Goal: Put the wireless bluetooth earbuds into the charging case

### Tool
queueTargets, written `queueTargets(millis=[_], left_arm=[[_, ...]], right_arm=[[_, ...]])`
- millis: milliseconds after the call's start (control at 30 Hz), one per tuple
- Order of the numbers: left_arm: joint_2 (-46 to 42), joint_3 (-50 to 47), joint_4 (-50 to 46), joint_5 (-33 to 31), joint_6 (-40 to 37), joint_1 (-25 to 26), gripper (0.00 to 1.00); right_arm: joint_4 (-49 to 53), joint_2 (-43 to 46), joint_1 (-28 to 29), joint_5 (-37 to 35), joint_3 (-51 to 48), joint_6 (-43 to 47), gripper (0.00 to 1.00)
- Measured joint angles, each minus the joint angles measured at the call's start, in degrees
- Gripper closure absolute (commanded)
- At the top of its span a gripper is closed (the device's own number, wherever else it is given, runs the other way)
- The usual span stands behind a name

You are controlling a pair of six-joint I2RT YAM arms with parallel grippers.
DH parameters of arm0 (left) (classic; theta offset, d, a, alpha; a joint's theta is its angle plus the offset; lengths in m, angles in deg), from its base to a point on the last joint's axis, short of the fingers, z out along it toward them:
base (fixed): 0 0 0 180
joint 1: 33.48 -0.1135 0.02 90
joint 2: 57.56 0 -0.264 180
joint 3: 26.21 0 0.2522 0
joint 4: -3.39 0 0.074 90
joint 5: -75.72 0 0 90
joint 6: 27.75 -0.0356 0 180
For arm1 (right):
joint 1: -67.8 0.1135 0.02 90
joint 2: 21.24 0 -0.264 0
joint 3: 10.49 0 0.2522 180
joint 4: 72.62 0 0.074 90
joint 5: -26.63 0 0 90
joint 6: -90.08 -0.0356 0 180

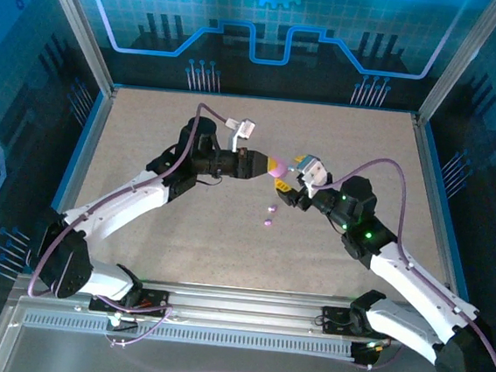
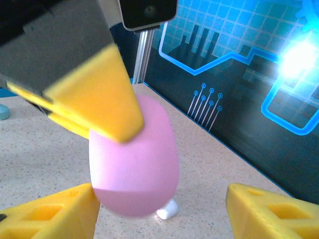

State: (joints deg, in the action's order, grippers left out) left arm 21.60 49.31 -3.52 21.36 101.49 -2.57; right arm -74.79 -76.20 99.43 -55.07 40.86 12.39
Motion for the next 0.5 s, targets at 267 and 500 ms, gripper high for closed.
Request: queueTargets(millis=[267, 500], left_arm=[[-0.5, 0.0, 2.8, 0.1, 4.4, 0.0, 0.75], [-0.5, 0.0, 3.0, 0.2, 5.7, 0.0, 0.74]], right_arm=[[-2.2, 1.3, -2.5, 3.9, -1.9, 1.0, 0.40], [-6.1, -0.2, -4.7, 10.6, -2.0, 0.9, 0.42]])
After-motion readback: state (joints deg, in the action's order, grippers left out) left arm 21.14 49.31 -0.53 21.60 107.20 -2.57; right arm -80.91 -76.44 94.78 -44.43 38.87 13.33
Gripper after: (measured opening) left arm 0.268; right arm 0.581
